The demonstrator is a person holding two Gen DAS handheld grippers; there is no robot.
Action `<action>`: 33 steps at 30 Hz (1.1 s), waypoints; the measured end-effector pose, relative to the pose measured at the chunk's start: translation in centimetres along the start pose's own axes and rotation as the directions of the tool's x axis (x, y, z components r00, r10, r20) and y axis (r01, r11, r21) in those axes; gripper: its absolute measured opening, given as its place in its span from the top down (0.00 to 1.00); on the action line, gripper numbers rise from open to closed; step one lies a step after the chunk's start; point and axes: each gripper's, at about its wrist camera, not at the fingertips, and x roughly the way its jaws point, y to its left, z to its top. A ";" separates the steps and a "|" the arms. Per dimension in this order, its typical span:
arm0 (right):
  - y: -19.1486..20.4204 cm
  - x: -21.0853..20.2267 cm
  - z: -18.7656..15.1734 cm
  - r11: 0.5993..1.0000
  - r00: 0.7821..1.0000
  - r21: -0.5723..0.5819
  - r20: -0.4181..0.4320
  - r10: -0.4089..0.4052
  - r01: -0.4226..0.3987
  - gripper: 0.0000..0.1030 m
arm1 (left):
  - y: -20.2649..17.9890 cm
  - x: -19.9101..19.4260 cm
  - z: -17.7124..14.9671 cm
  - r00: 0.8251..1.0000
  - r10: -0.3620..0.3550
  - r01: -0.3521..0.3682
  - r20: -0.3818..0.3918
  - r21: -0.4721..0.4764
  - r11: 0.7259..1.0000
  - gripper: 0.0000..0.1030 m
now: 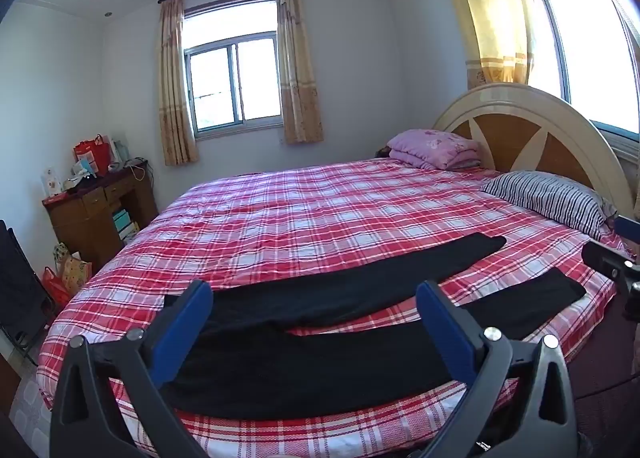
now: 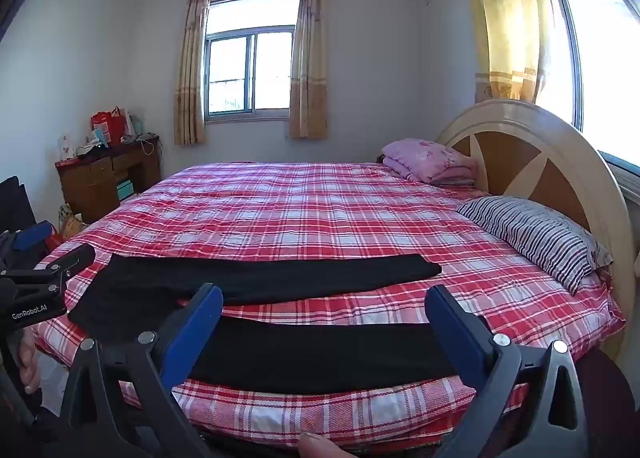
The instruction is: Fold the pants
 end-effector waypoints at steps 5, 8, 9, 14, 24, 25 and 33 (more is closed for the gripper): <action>0.0 0.0 0.1 1.000 1.000 -0.004 -0.009 -0.002 0.002 0.01 | -0.4 -0.1 0.0 1.000 0.029 -0.029 0.005 0.021 0.999 0.00; -0.4 0.0 -0.2 1.000 1.000 -0.007 -0.009 -0.005 0.005 0.01 | -1.3 -0.1 0.2 1.000 0.014 -0.014 -0.005 0.025 1.000 0.00; -0.3 0.3 -0.5 1.000 1.000 -0.007 -0.010 -0.005 0.005 0.01 | -0.3 0.4 0.1 1.000 -0.001 0.001 -0.005 0.004 1.000 0.00; 0.2 0.7 -0.6 1.000 1.000 -0.009 -0.022 -0.007 0.007 0.01 | 0.3 0.5 0.0 1.000 0.001 -0.001 -0.011 -0.002 1.000 0.00; -0.2 1.6 -0.9 1.000 0.999 -0.008 -0.039 -0.006 0.006 0.01 | 0.3 0.8 0.0 1.000 -0.002 0.002 -0.016 -0.001 1.000 0.00; -0.2 1.7 -0.9 1.000 0.999 -0.008 -0.041 -0.007 0.006 0.01 | 0.4 0.8 -0.1 1.000 -0.001 0.001 -0.016 -0.001 1.000 0.00; 0.0 1.8 -0.9 1.000 0.999 -0.011 -0.046 -0.008 0.008 0.01 | 0.4 0.9 -0.2 1.000 -0.001 0.001 -0.017 -0.003 1.000 0.00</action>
